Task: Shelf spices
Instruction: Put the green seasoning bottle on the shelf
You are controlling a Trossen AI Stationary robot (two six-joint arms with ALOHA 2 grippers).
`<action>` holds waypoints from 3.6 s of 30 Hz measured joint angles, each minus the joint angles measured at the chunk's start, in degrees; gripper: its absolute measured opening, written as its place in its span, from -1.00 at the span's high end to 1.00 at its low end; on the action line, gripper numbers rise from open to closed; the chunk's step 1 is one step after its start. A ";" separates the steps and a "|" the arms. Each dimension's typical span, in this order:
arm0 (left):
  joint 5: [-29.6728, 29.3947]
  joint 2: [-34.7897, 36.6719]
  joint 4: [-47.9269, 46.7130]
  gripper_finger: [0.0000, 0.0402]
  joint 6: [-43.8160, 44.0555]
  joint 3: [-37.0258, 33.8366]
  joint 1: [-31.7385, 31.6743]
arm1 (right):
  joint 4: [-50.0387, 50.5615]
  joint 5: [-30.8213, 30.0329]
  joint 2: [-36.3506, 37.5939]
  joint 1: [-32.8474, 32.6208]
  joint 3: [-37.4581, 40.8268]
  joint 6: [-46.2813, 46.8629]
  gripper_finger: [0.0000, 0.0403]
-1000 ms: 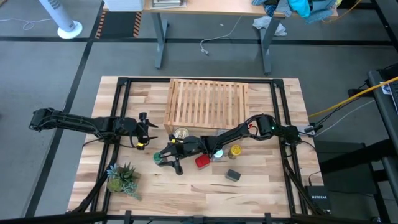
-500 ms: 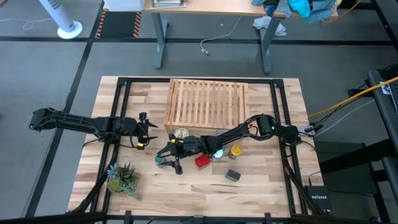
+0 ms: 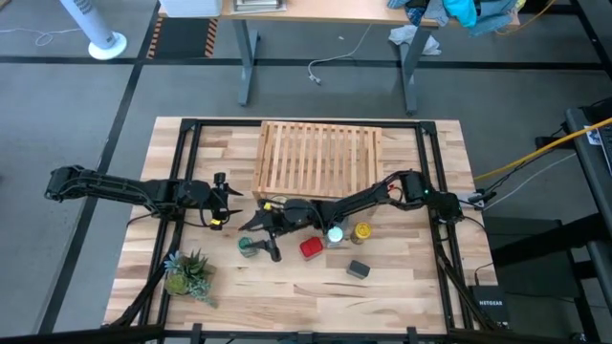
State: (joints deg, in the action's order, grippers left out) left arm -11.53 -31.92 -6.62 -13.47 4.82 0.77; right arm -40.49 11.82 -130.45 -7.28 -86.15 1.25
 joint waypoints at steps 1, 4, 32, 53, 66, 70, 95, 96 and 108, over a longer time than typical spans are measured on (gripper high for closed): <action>-0.01 -0.01 0.00 -0.16 0.00 0.00 -0.01 | 1.62 0.12 0.90 0.29 0.00 -0.04 -0.21; -0.02 -0.01 -0.02 -0.16 0.00 0.00 -0.02 | 7.13 -0.77 3.57 0.42 0.00 -1.13 -0.21; 0.00 0.02 0.00 -0.16 0.00 0.02 0.00 | 33.30 -13.87 62.39 1.19 30.66 -9.91 -0.21; -0.01 0.02 0.22 -0.16 0.61 0.01 0.00 | 38.36 -47.29 100.49 -19.96 59.49 -4.14 -0.21; 0.01 0.04 32.52 -0.16 8.30 0.02 -0.02 | 37.15 -52.95 115.25 -28.24 72.93 -2.77 -0.21; -0.02 0.04 37.28 -0.16 11.69 0.04 -0.02 | 37.25 -52.86 115.77 -28.38 75.78 -0.60 -0.21; 7.10 -0.01 24.78 -0.16 33.13 2.88 10.47 | 36.77 -55.80 115.75 -28.36 81.61 10.10 -0.21; 6.54 -0.01 23.92 -0.16 33.26 3.66 11.95 | 36.71 -55.79 115.75 -28.34 81.61 10.10 -0.21; -14.34 -2.99 16.05 -0.16 34.31 11.40 31.70 | 36.22 -53.29 115.73 -28.34 81.64 10.34 -0.21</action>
State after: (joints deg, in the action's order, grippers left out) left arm -25.87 -34.90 9.43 20.84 16.22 32.47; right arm -4.27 -41.47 -14.72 -35.62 -4.51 11.60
